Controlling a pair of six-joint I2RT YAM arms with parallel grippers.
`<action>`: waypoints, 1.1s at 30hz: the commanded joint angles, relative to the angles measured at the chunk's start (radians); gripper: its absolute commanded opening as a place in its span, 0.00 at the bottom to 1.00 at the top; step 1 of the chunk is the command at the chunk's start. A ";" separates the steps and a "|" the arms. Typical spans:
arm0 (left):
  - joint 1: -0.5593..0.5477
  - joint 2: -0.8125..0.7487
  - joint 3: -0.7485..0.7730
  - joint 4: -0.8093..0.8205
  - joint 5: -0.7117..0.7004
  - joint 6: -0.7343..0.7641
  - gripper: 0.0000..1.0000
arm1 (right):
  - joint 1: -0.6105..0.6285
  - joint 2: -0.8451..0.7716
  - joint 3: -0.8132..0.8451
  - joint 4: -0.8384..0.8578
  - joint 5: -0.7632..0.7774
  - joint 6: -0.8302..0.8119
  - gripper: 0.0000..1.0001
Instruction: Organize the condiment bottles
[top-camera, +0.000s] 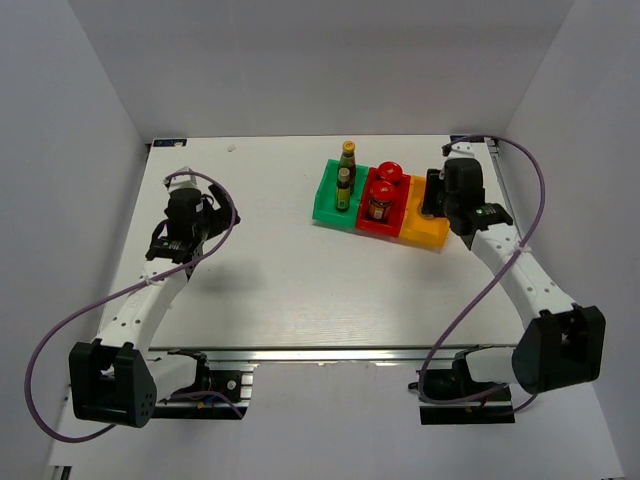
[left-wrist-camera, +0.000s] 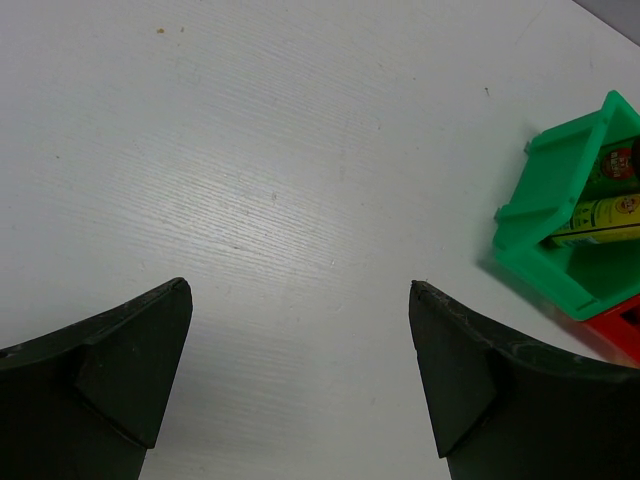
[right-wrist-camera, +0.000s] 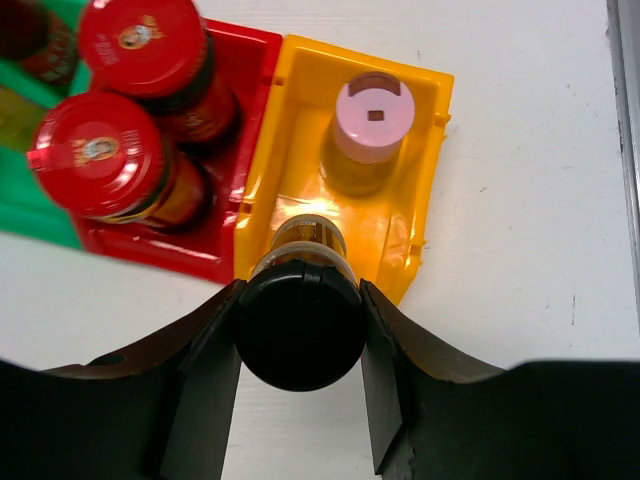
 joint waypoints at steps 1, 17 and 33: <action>0.005 -0.025 -0.003 0.019 -0.029 0.014 0.98 | -0.054 0.063 0.050 0.072 -0.110 -0.047 0.15; 0.003 0.018 0.015 0.015 -0.030 0.022 0.98 | -0.148 0.393 0.137 0.055 -0.108 -0.016 0.14; 0.003 0.052 0.020 0.027 -0.001 0.011 0.98 | -0.147 0.425 0.156 -0.087 -0.102 0.073 0.34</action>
